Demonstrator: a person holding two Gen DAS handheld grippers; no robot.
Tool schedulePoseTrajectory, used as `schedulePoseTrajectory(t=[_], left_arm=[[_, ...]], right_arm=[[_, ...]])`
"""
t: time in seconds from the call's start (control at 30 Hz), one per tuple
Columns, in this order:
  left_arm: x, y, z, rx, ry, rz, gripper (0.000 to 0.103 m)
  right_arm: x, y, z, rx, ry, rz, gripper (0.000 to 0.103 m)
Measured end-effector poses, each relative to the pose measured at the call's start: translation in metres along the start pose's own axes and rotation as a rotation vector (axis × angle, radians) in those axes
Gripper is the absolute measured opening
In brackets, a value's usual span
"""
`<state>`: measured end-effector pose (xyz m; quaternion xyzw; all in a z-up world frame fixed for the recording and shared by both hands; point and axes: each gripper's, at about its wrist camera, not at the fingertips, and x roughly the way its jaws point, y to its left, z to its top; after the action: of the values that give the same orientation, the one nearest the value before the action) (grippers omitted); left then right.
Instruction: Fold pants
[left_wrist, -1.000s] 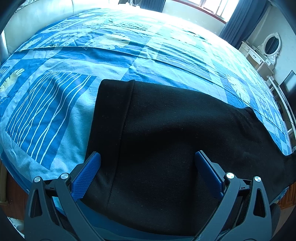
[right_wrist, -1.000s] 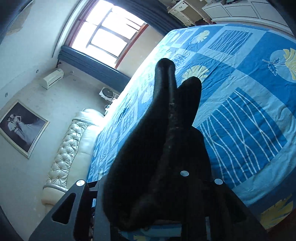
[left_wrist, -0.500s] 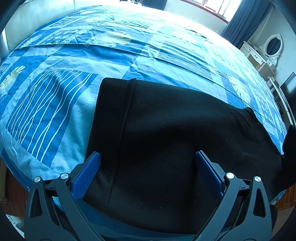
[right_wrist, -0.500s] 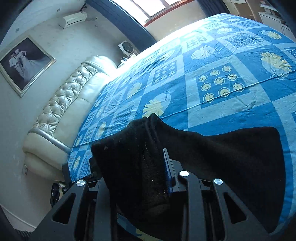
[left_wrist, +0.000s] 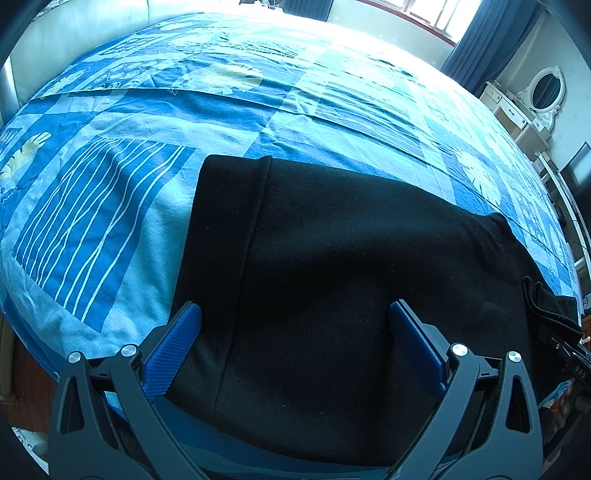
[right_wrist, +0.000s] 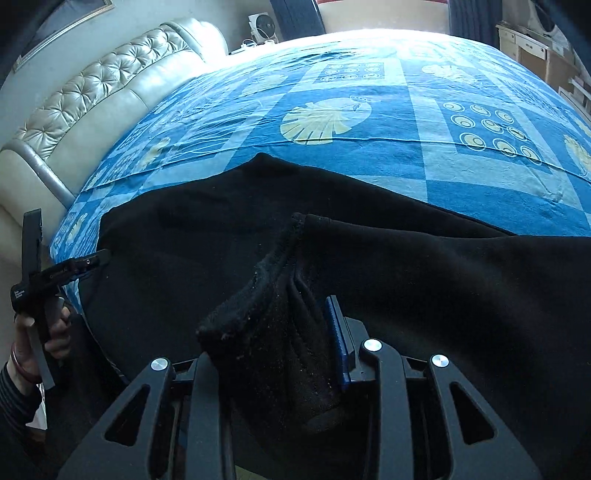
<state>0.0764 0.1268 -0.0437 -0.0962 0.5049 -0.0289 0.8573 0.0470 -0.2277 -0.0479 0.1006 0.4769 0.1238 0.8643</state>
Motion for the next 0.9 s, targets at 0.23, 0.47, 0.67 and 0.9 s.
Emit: schedulePoseTrajectory(t=[0.23,0.47,0.67,0.9], left_arm=[[0.000,0.000,0.000,0.000,0.001,-0.001,0.101],[0.000,0.000,0.000,0.000,0.001,-0.001,0.101],[0.000,0.000,0.000,0.000,-0.001,0.000,0.101],[-0.001,0.001,0.001,0.001,-0.001,-0.003,0.101]], right_arm=[[0.003,0.009,-0.003,-0.035,0.000,-0.021,0.040],[0.004,0.013,-0.002,-0.037,-0.014,-0.055,0.028],[0.005,0.031,-0.001,-0.050,-0.008,0.010,0.027],[0.018,0.051,-0.006,-0.085,0.023,0.031,0.030]])
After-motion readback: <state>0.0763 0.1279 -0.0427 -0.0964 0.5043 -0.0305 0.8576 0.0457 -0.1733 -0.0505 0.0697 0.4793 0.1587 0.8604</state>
